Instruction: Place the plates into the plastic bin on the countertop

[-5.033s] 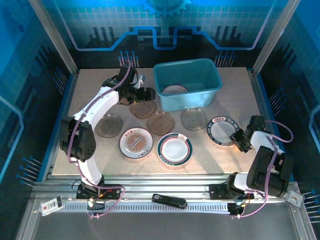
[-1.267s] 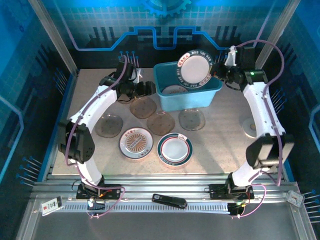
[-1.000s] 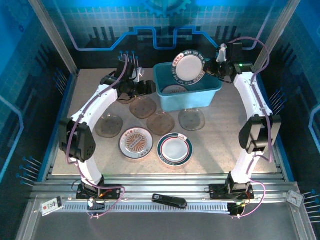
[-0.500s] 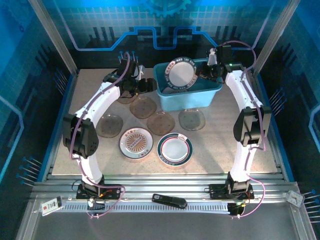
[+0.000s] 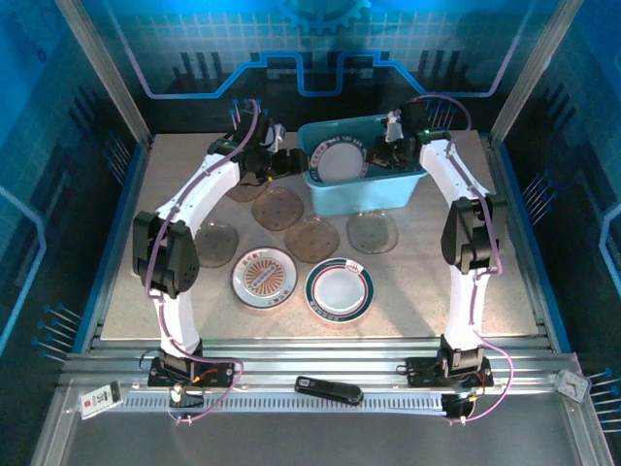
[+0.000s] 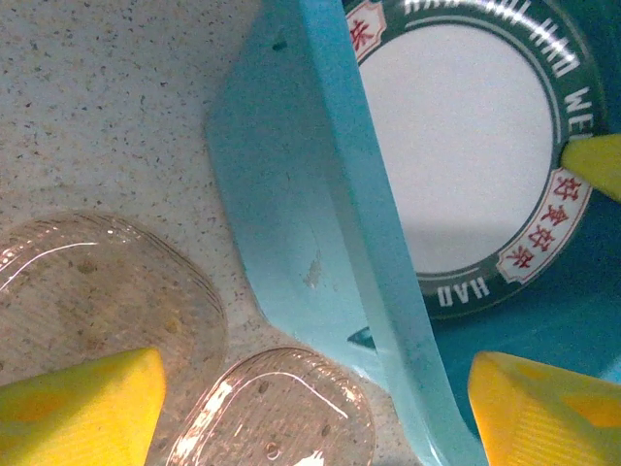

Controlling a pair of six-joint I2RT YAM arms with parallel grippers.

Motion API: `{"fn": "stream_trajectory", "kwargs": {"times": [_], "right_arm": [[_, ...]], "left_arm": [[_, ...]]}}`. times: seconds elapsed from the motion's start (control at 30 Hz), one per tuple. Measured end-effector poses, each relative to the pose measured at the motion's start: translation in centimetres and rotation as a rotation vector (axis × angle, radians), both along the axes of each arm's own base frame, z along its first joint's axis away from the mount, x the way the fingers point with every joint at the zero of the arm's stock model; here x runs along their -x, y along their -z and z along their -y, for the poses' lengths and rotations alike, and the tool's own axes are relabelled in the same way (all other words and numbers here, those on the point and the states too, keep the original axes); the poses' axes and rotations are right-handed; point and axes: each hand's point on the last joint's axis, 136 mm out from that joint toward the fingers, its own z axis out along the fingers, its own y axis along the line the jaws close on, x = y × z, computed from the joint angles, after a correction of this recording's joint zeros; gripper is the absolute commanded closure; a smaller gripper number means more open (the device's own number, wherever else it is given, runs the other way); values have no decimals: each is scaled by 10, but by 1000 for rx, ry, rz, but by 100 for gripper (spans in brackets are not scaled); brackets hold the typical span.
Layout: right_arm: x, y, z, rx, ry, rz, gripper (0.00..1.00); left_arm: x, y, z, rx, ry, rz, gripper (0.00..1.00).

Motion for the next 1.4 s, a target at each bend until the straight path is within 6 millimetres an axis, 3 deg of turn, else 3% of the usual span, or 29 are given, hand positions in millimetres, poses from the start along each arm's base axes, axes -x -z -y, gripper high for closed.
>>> {"fn": "stream_trajectory", "kwargs": {"times": [0.33,0.67,0.83,0.93,1.2,1.4], "right_arm": [[-6,30,-4,12,-10,-56,100],[-7,64,-3,32,-11,-117,100],[-8,68,-2,35,-9,-122,100],[-9,71,-2,37,-8,-128,94],[-9,77,2,57,8,-141,58],[-11,74,3,59,17,-134,41]], "left_arm": [[-17,16,14,20,-8,-32,18],[-16,19,24,22,6,-37,18],[-17,19,24,22,5,-37,18],[-17,20,24,24,3,-39,18],[-16,19,24,20,5,-39,17],[-3,17,17,4,-1,-48,17]]}}
